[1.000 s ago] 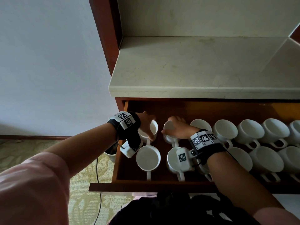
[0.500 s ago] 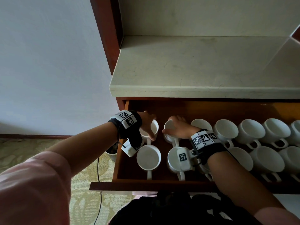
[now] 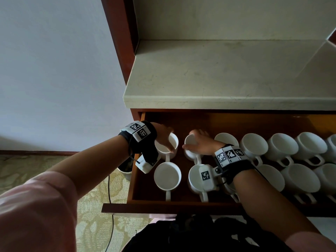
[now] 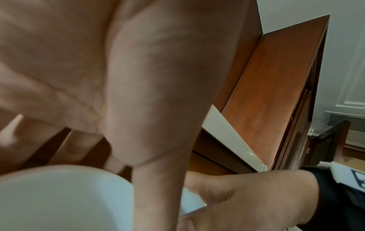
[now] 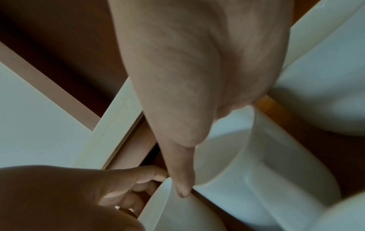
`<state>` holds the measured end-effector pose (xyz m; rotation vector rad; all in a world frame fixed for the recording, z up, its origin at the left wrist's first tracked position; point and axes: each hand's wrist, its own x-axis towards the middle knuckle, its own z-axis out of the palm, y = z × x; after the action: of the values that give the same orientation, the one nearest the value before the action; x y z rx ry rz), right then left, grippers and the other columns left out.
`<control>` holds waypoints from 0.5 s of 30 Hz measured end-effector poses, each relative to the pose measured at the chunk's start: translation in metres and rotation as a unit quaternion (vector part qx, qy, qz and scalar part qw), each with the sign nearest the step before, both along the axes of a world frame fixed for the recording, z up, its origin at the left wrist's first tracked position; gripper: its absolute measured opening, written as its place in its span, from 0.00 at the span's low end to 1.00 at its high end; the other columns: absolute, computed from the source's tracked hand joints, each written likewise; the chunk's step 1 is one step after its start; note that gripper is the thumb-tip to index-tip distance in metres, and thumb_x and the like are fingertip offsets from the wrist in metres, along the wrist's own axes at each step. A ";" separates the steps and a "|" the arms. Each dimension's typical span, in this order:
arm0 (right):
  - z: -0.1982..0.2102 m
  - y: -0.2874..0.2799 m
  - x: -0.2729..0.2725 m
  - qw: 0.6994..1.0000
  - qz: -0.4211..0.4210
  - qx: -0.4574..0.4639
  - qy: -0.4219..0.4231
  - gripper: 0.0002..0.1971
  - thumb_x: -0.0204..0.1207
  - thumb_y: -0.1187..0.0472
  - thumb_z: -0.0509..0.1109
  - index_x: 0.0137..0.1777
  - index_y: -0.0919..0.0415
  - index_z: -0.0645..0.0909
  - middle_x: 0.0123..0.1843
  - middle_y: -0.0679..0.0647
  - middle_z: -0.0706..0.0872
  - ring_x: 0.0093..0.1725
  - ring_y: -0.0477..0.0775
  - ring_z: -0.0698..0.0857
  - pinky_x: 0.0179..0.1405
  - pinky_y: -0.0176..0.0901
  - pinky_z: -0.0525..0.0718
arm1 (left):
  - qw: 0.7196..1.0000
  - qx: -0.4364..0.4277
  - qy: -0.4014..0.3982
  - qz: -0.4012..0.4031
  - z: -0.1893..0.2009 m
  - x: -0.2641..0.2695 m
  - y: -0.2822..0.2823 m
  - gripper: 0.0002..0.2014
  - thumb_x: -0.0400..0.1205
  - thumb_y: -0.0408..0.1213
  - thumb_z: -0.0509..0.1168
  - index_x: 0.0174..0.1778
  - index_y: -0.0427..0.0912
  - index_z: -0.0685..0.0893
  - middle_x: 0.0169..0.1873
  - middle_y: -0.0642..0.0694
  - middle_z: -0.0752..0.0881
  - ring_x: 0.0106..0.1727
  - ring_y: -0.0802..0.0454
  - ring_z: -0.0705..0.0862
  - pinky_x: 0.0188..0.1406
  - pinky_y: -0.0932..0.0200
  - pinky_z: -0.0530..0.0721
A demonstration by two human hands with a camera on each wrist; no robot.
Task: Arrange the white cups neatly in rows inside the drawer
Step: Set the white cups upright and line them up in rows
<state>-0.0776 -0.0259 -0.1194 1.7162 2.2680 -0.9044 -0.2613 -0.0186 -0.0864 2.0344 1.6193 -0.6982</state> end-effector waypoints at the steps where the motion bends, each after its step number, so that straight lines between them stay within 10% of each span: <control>1: 0.000 0.000 0.000 1.000 -0.001 -0.001 -0.001 0.36 0.76 0.39 0.66 0.77 0.58 0.61 0.76 0.58 0.63 0.77 0.60 0.61 0.72 0.50 0.63 | 1.000 -0.001 -0.003 0.001 0.001 -0.001 0.000 0.46 0.71 0.64 0.69 0.80 0.46 0.60 0.73 0.43 0.75 0.69 0.44 0.77 0.67 0.48 0.78; 8: -0.001 -0.002 -0.002 1.000 -0.018 -0.001 -0.001 0.35 0.75 0.39 0.66 0.76 0.56 0.62 0.75 0.57 0.64 0.76 0.59 0.61 0.70 0.50 0.65 | 0.998 -0.026 -0.041 0.029 0.009 -0.018 -0.004 0.39 0.76 0.62 0.66 0.80 0.49 0.61 0.70 0.45 0.78 0.65 0.46 0.81 0.54 0.58 0.82; 15: -0.001 -0.001 -0.006 0.999 -0.032 0.000 -0.028 0.36 0.74 0.37 0.66 0.76 0.55 0.62 0.76 0.58 0.64 0.77 0.61 0.61 0.71 0.51 0.64 | 0.995 -0.017 -0.086 0.041 0.014 -0.038 -0.014 0.39 0.76 0.62 0.66 0.79 0.48 0.63 0.70 0.46 0.77 0.68 0.47 0.78 0.70 0.50 0.74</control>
<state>-0.0834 -0.0271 -0.1204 1.8004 2.1890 -0.8563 -0.2994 -0.0328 -0.0720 1.9342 1.5699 -0.5029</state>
